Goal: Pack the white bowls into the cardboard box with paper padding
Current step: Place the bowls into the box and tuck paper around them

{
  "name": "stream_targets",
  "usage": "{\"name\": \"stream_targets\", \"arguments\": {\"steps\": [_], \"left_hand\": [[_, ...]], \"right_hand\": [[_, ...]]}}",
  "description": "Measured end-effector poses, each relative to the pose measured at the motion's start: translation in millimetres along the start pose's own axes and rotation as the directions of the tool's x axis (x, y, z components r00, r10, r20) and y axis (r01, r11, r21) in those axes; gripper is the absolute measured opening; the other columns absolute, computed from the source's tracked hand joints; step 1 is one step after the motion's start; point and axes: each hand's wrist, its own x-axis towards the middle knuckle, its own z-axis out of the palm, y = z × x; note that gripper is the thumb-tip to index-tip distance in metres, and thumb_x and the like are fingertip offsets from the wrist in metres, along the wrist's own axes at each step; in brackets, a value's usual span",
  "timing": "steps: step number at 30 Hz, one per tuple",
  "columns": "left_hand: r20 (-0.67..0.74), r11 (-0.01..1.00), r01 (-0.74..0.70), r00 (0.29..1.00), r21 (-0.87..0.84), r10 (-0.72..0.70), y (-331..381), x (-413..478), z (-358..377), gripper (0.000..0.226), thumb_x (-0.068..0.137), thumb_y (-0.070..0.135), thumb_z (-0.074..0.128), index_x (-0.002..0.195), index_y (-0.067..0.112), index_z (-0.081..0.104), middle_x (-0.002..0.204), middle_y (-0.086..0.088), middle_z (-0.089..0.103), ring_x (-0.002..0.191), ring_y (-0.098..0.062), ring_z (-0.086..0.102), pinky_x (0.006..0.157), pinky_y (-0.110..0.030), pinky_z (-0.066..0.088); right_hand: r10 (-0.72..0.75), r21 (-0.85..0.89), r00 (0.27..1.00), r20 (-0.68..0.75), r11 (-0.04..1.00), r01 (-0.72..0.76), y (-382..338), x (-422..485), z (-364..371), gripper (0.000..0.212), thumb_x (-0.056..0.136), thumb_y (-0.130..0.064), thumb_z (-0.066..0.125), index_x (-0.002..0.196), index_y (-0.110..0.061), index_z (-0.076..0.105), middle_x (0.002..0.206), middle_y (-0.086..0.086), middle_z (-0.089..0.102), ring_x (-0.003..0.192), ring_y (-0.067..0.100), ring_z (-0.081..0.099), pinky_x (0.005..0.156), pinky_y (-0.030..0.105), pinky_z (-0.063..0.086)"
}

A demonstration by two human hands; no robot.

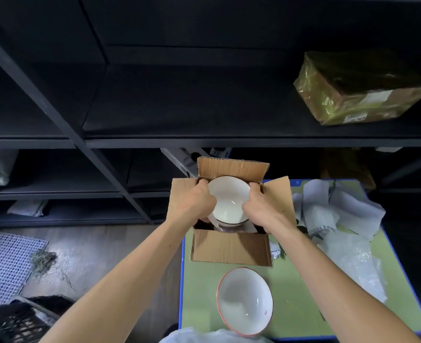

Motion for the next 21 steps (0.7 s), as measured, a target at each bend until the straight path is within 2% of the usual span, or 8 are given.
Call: {"name": "stream_targets", "arguments": {"steps": [2,4,7,8,11,14,17,21], "left_hand": [[0.028,1.000,0.012,1.000,0.015,-0.013,-1.0,3.1,1.5,0.019,0.072,0.017,0.034,0.076,0.025,0.051,0.067,0.014,0.047,0.061,-0.005,0.041,0.053,-0.014,0.022],[0.001,1.000,0.015,1.000,0.013,-0.015,-1.1,2.8,7.3,0.021,0.076,0.022,0.040,0.087,0.021,0.059,0.073,0.016,0.050,0.065,-0.005,0.047,0.058,-0.011,0.030],[-0.021,0.999,0.046,0.999,-0.027,-0.046,2.9,-6.9,14.7,0.011,0.083,0.032,0.046,0.079,0.025,0.053,0.083,0.012,0.058,0.070,-0.007,0.056,0.052,-0.020,0.042],[0.053,1.000,0.017,0.998,0.026,-0.018,6.8,-9.0,16.2,0.009,0.089,0.029,0.046,0.087,0.025,0.054,0.095,0.008,0.059,0.079,-0.009,0.057,0.060,-0.023,0.045],[0.243,0.999,0.036,0.969,0.038,-0.044,20.5,-5.9,26.8,0.040,0.098,0.012,0.044,0.137,0.006,0.039,0.130,-0.013,0.054,0.115,-0.029,0.057,0.089,-0.034,0.045],[0.236,0.993,0.084,0.966,0.077,-0.100,26.8,-4.6,37.0,0.049,0.094,0.004,0.047,0.139,0.001,0.028,0.137,-0.017,0.045,0.121,-0.030,0.053,0.085,-0.032,0.045],[0.211,0.993,0.076,0.973,0.089,-0.093,26.8,-4.0,42.2,0.052,0.095,0.002,0.044,0.142,-0.007,0.023,0.140,-0.017,0.035,0.129,-0.027,0.042,0.094,-0.031,0.046],[0.233,0.990,0.058,0.969,0.129,-0.087,27.1,-1.4,43.9,0.053,0.095,0.003,0.042,0.143,-0.009,0.021,0.141,-0.019,0.034,0.130,-0.028,0.041,0.099,-0.034,0.047]], "right_hand": [[-0.024,-0.068,1.000,-0.016,0.997,0.022,0.4,2.6,3.6,0.045,0.093,-0.006,0.039,0.137,-0.010,0.032,0.084,0.008,0.053,0.060,0.021,0.046,0.047,0.027,0.025],[-0.029,-0.100,1.000,0.003,0.995,0.029,1.0,8.5,10.1,0.053,0.095,-0.004,0.040,0.145,-0.006,0.024,0.113,0.017,0.056,0.077,0.028,0.053,0.049,0.030,0.027],[0.000,-0.145,1.000,0.007,0.989,0.001,4.4,14.8,20.5,0.063,0.098,-0.006,0.043,0.153,-0.002,0.013,0.141,0.022,0.045,0.112,0.036,0.056,0.069,0.033,0.038],[0.012,-0.159,1.000,0.003,0.987,-0.012,5.5,15.9,23.7,0.066,0.098,-0.007,0.045,0.154,-0.002,0.010,0.145,0.022,0.042,0.119,0.037,0.054,0.073,0.034,0.038],[0.040,-0.157,0.999,-0.004,0.987,-0.040,3.8,15.2,31.3,0.074,0.099,-0.010,0.047,0.156,-0.001,0.001,0.152,0.021,0.033,0.129,0.036,0.048,0.081,0.033,0.037],[0.075,-0.148,0.997,-0.030,0.986,-0.078,-0.8,14.0,35.8,0.075,0.099,-0.008,0.049,0.155,0.002,0.000,0.153,0.022,0.030,0.131,0.036,0.046,0.089,0.035,0.040],[0.053,-0.154,0.997,-0.052,0.986,-0.061,-1.9,11.7,42.1,0.078,0.098,-0.006,0.052,0.155,0.004,-0.001,0.151,0.024,0.028,0.133,0.038,0.044,0.101,0.039,0.040],[-0.011,-0.168,0.995,-0.097,0.986,-0.006,1.7,9.3,50.1,0.080,0.094,-0.005,0.057,0.153,0.006,0.005,0.146,0.024,0.032,0.132,0.037,0.040,0.101,0.037,0.040]]}}
